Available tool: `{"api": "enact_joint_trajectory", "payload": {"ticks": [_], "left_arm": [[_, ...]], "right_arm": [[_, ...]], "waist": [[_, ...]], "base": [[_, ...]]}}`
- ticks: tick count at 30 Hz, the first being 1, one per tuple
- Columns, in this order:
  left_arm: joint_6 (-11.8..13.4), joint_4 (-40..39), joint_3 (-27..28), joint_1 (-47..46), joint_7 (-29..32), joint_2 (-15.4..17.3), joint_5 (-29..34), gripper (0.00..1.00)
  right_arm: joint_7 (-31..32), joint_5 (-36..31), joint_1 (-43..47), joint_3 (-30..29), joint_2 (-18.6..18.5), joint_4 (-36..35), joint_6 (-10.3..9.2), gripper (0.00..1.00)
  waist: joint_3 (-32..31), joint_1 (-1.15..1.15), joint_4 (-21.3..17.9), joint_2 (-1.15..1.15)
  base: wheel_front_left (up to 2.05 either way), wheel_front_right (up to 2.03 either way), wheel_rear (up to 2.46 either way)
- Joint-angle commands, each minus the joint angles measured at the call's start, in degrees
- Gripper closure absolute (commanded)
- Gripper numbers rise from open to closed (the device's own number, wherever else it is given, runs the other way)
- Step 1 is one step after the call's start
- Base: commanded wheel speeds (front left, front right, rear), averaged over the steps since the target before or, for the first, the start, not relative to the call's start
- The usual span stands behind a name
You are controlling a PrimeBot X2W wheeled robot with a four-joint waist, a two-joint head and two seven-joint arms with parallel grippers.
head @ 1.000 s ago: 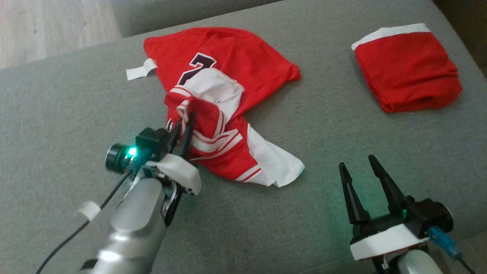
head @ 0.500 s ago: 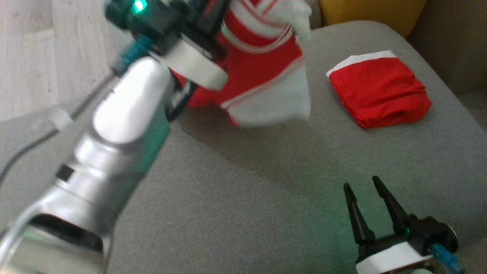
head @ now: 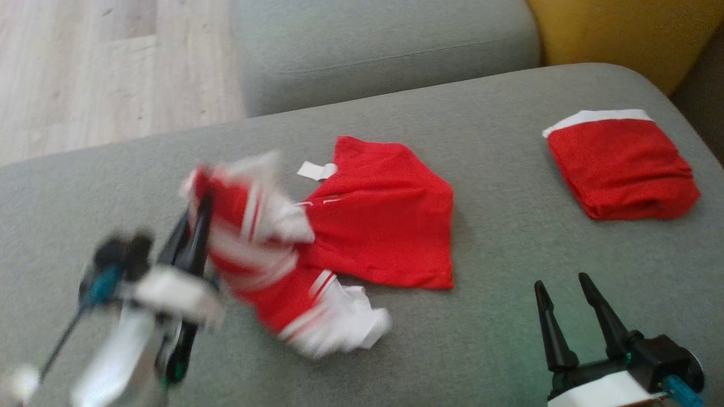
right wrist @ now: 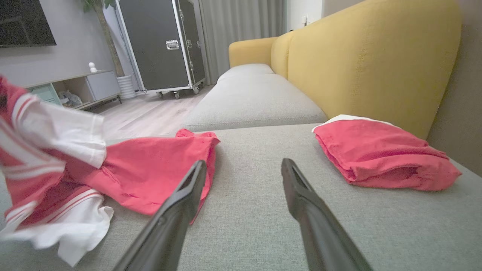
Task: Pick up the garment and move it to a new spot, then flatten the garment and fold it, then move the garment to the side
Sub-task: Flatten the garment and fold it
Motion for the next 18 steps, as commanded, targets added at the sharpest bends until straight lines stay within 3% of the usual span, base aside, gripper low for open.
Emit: {"api": "enact_joint_trajectory", "payload": {"ticks": [1, 8, 9, 10, 11, 15, 18], "left_arm": [[0.33, -2.22, 3.37, -2.58, -0.3, 2.13, -0.45, 1.0], [1.48, -6.04, 10.83, 13.64, -0.3, 0.98, -0.74, 1.0], [1.45, -6.43, 11.32, 14.93, -0.3, 0.53, -0.28, 0.69], [1.44, -6.72, 11.82, 16.17, -0.3, -0.01, -0.09, 0.18], [1.56, -6.93, 12.31, 17.29, -0.3, -0.46, 0.11, 0.0], [2.35, -9.3, 13.77, 20.13, -0.3, -0.8, 1.87, 0.0], [4.01, -13.85, 14.85, 20.24, -0.3, 1.18, 5.03, 0.0]], "right_arm": [[-0.63, -0.17, -1.16, 0.9, -0.5, -2.02, -0.04, 0.0], [-0.63, -0.39, 0.1, -0.13, -0.75, -2.06, -0.04, 0.0], [-0.63, -0.42, 0.16, -0.18, -0.75, -2.04, -0.04, 0.0], [-0.63, -0.42, 0.16, -0.11, -0.79, -1.99, -0.04, 0.0], [-0.63, -0.43, 0.13, -0.06, -0.8, -1.93, -0.04, 0.0], [-0.63, -0.47, -0.02, 0.0, -0.72, -1.91, -0.04, 0.0], [-0.63, -0.45, -0.02, 0.22, -0.79, -2.02, -0.04, 0.0]], "waist": [[0.35, 0.0, 0.76, 0.0], [0.87, 0.0, 4.13, 0.0], [0.86, 0.0, 4.51, 0.0], [0.82, 0.0, 4.76, 0.0], [0.78, 0.0, 4.95, 0.0], [0.78, 0.0, 5.59, 0.0], [0.88, 0.0, 5.82, 0.0]], "base": [[0.0, 0.0, 0.0], [0.0, 0.0, 0.0], [0.0, 0.0, 0.0], [0.0, 0.0, 0.0], [0.0, 0.0, 0.0], [0.0, 0.0, 0.0], [0.0, 0.0, 0.0]]}}
